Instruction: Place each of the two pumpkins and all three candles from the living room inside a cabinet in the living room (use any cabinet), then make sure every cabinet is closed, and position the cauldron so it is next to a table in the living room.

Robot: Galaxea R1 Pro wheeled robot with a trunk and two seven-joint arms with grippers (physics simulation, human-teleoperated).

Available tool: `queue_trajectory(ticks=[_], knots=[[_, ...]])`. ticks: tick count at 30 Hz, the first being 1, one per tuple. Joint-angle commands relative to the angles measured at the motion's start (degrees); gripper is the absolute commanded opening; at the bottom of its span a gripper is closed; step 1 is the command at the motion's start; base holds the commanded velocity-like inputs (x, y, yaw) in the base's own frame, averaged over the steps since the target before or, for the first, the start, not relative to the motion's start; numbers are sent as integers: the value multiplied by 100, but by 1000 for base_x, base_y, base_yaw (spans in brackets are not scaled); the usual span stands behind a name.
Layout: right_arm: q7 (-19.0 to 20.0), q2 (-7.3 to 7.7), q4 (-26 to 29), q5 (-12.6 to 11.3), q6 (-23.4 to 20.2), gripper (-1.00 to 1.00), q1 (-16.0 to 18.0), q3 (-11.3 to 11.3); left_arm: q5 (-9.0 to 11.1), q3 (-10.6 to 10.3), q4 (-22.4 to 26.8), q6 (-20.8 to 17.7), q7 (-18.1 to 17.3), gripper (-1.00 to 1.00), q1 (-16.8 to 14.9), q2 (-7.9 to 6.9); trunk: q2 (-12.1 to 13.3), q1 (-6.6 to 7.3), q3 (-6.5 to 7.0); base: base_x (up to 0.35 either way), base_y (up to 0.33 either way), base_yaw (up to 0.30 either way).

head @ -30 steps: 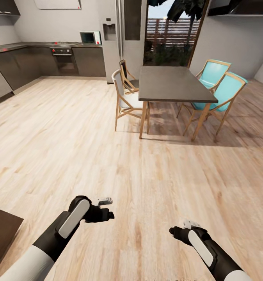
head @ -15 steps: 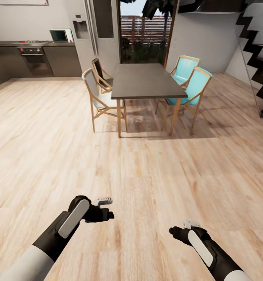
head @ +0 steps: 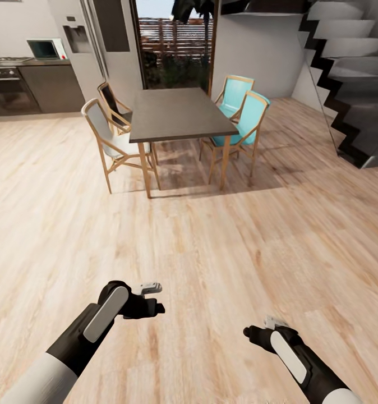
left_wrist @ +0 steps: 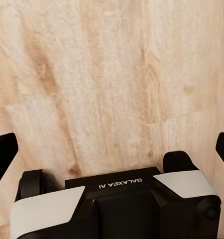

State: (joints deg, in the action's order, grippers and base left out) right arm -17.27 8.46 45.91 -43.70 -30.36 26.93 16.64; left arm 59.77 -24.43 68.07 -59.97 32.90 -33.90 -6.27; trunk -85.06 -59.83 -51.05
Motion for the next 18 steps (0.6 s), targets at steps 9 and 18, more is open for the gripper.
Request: queue_trajectory(ticks=[9, 18], knots=[[-57, 9, -61, -56, 5, 100, 5, 24, 69, -2, 10, -3, 42, 100, -4, -6, 78, 44, -5, 0, 0, -265], [-57, 15, -73, -55, 12, 100, 5, 24, 78, -9, -7, -3, 27, 100, -11, -6, 439, 242, 122, 0, 0, -268]])
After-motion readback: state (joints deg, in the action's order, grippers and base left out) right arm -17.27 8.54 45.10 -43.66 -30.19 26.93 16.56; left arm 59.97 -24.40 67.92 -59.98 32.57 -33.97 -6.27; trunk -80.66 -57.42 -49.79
